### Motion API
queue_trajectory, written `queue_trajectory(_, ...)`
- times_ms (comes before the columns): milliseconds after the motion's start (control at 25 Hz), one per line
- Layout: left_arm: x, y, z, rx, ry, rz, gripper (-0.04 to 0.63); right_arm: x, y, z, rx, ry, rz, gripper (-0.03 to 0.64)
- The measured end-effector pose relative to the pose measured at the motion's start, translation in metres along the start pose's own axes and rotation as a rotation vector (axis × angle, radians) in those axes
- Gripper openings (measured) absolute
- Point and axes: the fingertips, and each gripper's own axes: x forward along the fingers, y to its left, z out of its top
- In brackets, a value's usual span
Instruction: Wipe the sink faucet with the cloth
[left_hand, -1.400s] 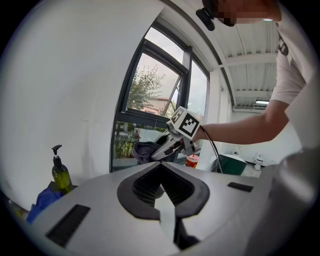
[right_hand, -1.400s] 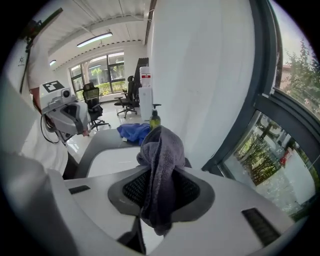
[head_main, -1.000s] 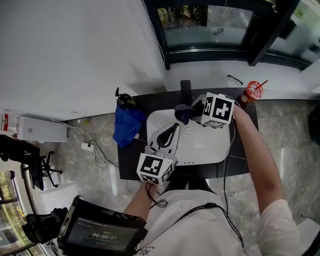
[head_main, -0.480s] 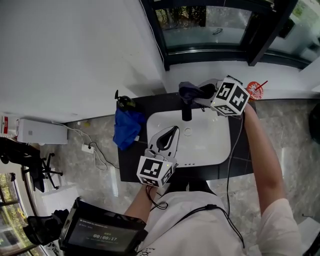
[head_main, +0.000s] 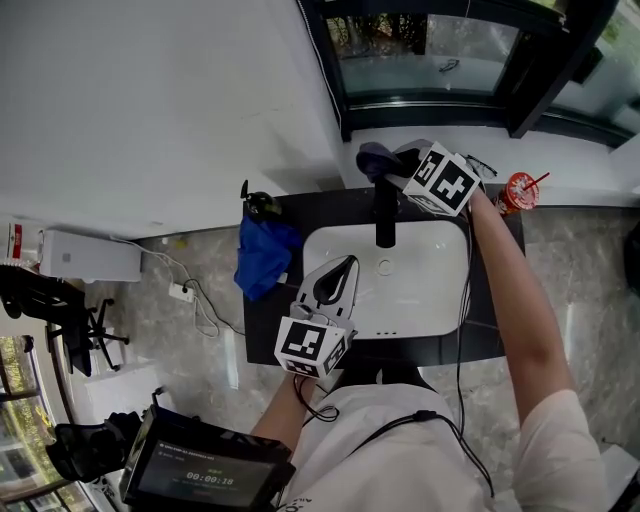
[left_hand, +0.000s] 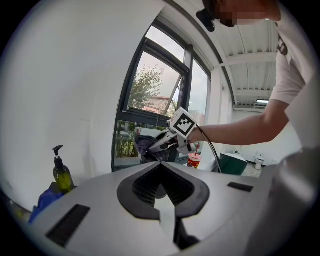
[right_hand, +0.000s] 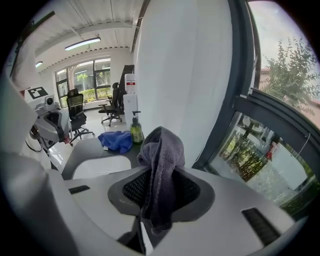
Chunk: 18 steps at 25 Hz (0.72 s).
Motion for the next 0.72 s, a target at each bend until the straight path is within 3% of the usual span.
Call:
queue_trajectory(160, 0.001, 0.003, -0.002, -0.006, 0.007, 0.0, -0.008, 0.003, 0.015, -0.002, 0.032, -0.005, 0.057, 0.098)
queue_trajectory(440, 0.013, -0.008, -0.001, 0.005, 0.009, -0.037, -0.008, -0.011, 0.07, -0.011, 0.036, 0.023, 0.268, 0.098)
queue_trajectory(720, 0.023, -0.019, -0.002, 0.01, 0.021, -0.072, -0.008, -0.022, 0.098, -0.019, 0.042, -0.021, 0.34, 0.098)
